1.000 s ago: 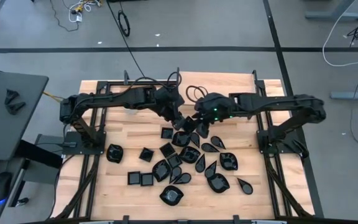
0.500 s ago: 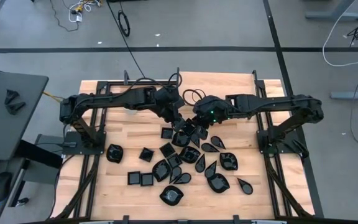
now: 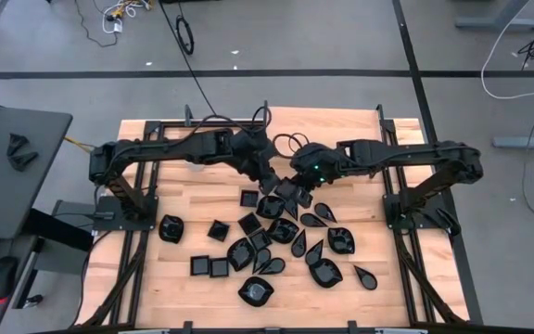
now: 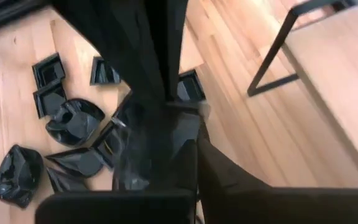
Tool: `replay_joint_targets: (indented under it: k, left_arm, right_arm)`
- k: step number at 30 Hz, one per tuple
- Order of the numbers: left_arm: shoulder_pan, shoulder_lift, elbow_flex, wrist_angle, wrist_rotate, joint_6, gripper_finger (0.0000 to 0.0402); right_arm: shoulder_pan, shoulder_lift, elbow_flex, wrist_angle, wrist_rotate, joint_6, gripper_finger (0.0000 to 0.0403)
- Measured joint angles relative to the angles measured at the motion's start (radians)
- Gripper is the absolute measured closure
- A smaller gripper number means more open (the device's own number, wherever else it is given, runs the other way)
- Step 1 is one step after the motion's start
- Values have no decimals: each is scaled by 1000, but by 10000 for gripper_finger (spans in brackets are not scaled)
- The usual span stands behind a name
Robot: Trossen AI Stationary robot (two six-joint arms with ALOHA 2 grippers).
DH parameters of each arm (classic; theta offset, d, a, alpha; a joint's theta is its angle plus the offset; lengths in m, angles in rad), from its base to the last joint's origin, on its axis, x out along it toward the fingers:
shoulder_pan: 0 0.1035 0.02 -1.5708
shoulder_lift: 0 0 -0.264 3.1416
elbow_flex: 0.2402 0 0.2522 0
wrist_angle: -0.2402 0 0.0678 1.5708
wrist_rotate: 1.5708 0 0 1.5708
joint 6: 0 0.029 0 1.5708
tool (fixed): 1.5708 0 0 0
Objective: Pick & Place Mini shaped plates
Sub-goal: Put the square plate on the shelf
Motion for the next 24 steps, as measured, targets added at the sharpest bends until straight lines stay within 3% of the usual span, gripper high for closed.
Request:
replay_joint_targets:
  k: [8, 13, 18, 22, 24]
  left_arm:
    - [13, -3, 2, 16, 14, 10, 276]
    - [36, -30, 2, -54, 44, -39, 252]
    - [23, -69, 2, -144, -39, -43, 253]
    - [-18, -96, 2, -182, -154, -43, 262]
    - [-40, -102, 2, -177, -204, -43, 265]
  right_arm:
    - [-1, -1, -1, -186, -1, 48, 401]
    - [-61, -88, -1, -342, 66, 71, 402]
    - [-239, -247, -2, -374, 62, 73, 402]
    - [-475, -320, -1, -383, 52, 104, 403]
    - [-594, -314, -1, -380, -11, 99, 403]
